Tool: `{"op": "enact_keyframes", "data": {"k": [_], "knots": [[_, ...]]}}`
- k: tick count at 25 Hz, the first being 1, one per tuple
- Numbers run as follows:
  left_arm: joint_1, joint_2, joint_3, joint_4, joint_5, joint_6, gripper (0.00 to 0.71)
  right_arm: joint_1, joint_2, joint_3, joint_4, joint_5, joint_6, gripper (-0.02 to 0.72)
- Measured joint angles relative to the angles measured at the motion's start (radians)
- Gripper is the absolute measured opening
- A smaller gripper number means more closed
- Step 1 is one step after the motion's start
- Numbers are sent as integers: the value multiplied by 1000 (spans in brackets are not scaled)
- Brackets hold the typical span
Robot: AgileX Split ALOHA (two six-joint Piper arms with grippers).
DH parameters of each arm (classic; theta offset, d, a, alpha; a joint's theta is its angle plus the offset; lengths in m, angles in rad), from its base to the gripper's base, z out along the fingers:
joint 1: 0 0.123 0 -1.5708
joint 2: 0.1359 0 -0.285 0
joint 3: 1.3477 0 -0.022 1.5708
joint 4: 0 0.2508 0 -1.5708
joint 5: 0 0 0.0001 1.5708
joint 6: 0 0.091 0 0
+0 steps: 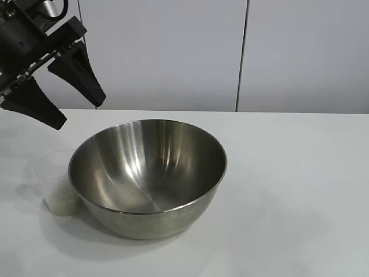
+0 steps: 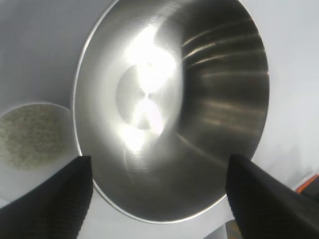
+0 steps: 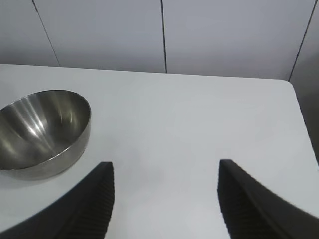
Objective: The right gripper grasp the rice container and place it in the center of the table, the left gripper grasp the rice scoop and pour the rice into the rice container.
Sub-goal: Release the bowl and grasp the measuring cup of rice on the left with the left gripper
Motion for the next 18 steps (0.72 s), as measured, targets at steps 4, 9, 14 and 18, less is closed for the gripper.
{"op": "enact_keyframes", "data": {"k": [4,9,14,18], "knots": [[0,0,0,0,0,0,538,0,-27,109,0,-4,8,421],[0,0,0,0,0,0,538,0,-27,176,-2,-17,12,421],[0,0,0,0,0,0,538,0,-27,210,-22,-19,16,421],[0,0,0,0,0,0,538,0,-27,210,-38,-21,27,421]]}}
